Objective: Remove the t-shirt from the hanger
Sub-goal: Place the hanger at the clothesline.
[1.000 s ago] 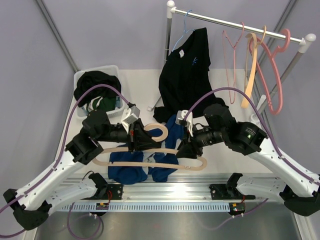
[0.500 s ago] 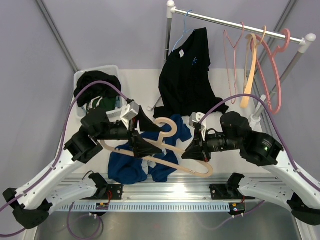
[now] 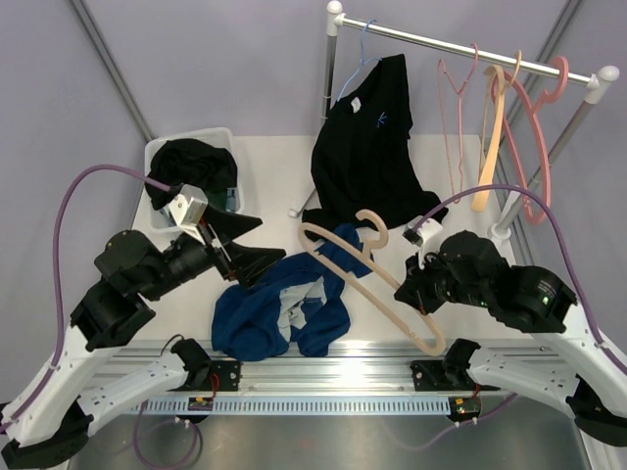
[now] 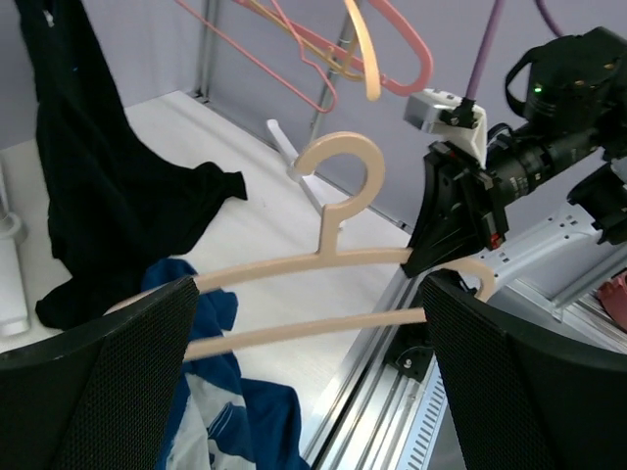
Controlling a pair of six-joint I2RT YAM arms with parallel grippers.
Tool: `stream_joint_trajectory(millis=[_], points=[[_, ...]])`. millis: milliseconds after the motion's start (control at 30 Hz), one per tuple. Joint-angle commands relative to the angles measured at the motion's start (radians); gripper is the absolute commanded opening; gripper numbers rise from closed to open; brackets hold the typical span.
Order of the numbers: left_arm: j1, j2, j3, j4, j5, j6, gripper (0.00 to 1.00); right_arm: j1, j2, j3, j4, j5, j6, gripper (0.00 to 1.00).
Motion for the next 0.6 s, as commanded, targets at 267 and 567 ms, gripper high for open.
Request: stream_joint_trajectory(millis=[267,567], points=[[-0.001,-0.111,-0.071,-0.056,-0.098,-0.043,0.99,-0.002,-0.027,0.250,-0.378,0.367,0.164,0.00],[-0.002,-0.091,-0.178,-0.026,-0.163,-0.109,0.99,-0.002,0.102,0.375,-0.303,0.680,0.218,0.00]])
